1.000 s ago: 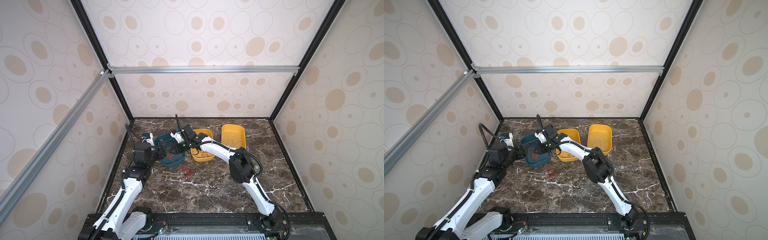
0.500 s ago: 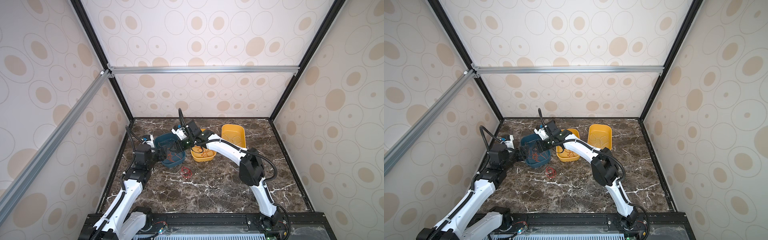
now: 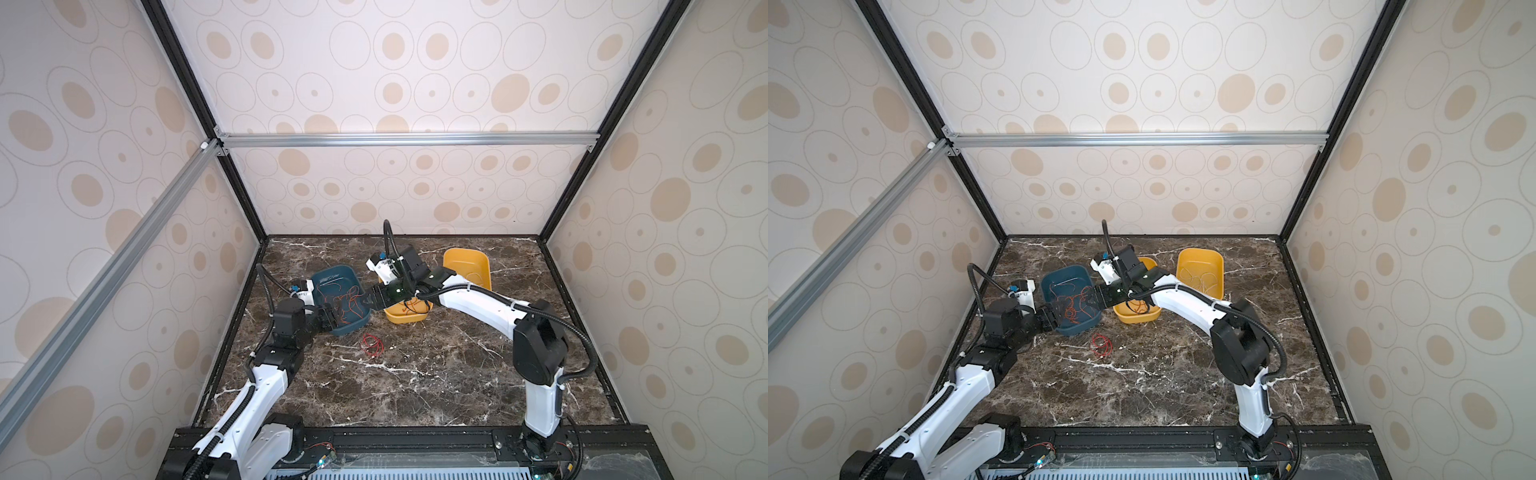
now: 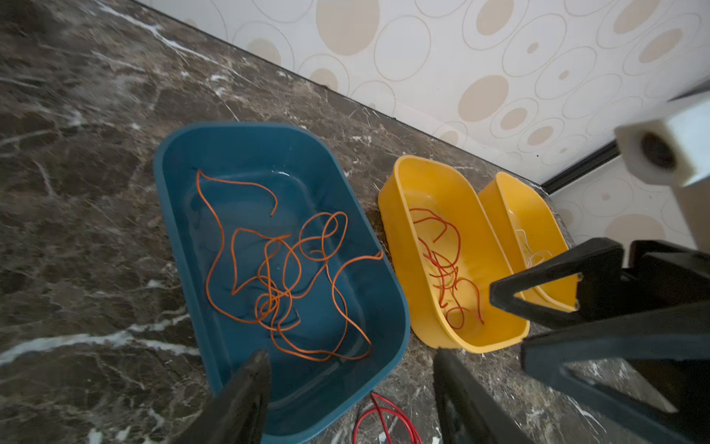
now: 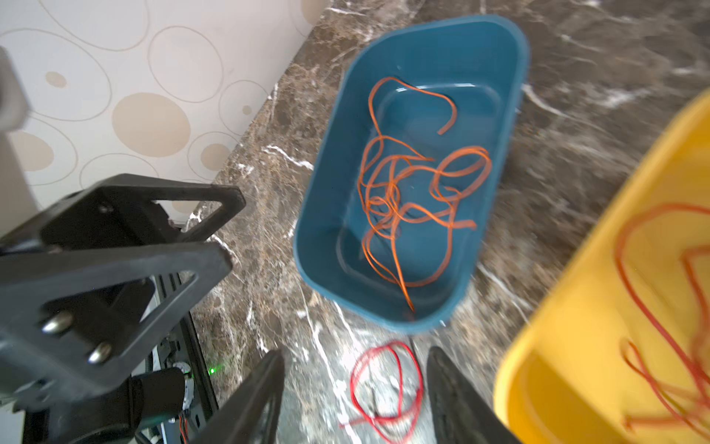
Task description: Untangle the cables
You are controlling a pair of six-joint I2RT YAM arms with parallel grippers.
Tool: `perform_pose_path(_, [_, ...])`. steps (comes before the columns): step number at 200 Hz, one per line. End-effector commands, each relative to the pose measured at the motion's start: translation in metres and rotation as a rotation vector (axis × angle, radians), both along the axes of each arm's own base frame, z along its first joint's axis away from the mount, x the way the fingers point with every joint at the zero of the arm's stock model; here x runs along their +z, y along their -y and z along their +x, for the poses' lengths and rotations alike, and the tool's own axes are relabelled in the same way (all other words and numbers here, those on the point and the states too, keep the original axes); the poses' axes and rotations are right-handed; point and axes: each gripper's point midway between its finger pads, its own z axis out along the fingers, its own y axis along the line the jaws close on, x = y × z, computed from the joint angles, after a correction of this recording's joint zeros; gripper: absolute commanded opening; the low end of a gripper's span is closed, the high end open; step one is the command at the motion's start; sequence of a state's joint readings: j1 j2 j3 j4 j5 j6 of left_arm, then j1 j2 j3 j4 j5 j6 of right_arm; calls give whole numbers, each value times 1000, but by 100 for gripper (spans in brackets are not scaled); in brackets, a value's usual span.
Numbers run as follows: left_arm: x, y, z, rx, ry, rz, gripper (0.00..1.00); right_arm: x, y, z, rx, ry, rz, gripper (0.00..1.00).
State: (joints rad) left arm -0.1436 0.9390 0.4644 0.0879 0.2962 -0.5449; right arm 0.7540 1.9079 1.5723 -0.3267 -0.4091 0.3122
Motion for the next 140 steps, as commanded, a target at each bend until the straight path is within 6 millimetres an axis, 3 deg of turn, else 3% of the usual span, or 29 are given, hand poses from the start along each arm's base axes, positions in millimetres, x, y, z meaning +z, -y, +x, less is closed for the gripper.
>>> perform_pose_path(1, [7, 19, -7, -59, 28, -85, 66, 13, 13, -6, -19, 47, 13, 60])
perform_pose_path(68, [-50, 76, -50, -168, -120, -115, 63, -17, 56, -34, -78, 18, -44, 59])
perform_pose_path(94, [-67, 87, -53, -190, -165, -118, 61, -29, 61, -42, -74, -12, -50, 59])
perform_pose_path(140, [-78, 98, -44, -195, -170, -128, 51, -44, 66, -54, -70, -50, -49, 58])
